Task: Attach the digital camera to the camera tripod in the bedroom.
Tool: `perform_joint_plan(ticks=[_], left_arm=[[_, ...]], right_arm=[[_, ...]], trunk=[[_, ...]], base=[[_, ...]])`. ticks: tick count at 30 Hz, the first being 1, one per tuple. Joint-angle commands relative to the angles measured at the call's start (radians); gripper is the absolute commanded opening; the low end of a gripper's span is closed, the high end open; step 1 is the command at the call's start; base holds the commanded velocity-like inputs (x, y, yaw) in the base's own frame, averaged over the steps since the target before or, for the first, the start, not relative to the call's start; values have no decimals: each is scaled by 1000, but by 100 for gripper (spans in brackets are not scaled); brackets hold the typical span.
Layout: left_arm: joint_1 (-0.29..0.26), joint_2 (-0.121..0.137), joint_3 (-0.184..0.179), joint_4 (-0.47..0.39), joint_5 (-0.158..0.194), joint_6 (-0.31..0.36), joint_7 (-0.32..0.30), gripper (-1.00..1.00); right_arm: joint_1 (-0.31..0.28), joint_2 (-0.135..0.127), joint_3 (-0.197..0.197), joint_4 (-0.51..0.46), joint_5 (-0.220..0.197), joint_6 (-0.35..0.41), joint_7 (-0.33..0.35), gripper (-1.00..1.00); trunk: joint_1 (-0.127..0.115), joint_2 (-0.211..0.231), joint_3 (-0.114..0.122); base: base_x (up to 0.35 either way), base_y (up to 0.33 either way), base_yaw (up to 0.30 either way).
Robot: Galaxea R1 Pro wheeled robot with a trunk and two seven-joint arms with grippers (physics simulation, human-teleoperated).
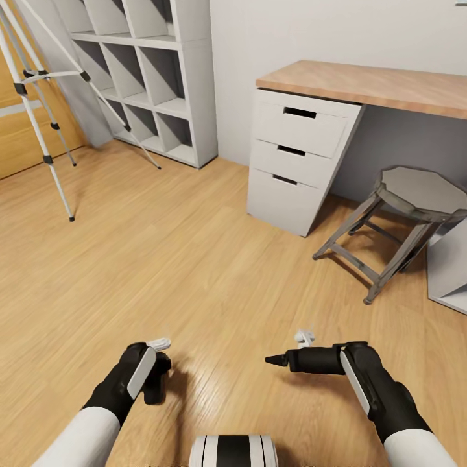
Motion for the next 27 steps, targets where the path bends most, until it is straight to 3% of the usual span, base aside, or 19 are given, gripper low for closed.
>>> perform_joint_plan(ticks=[1,6,15,21,27], left_arm=[[0,-2,3,4,5,-4,10,100],[-1,-3,6,10,-23,-31,13,100],[-1,-9,11,-41,29,19,19,100],[-1,-9,10,-47,31,37,21,100],[-1,-9,10,-47,32,37,20,100]], right_arm=[[0,3,-1,-1,-1,13,9,100],[0,7,-1,-1,-1,12,37,100],[0,1,-1,-6,-3,13,-5,100],[0,0,-1,-6,-3,13,-7,100],[0,0,-1,-6,-3,13,-8,100]], trunk=[[0,0,-1],[0,0,-1],[0,0,-1],[0,0,-1],[3,-2,-24]], base=[[0,0,0],[0,0,0],[0,0,0],[0,0,0],[0,0,0]])
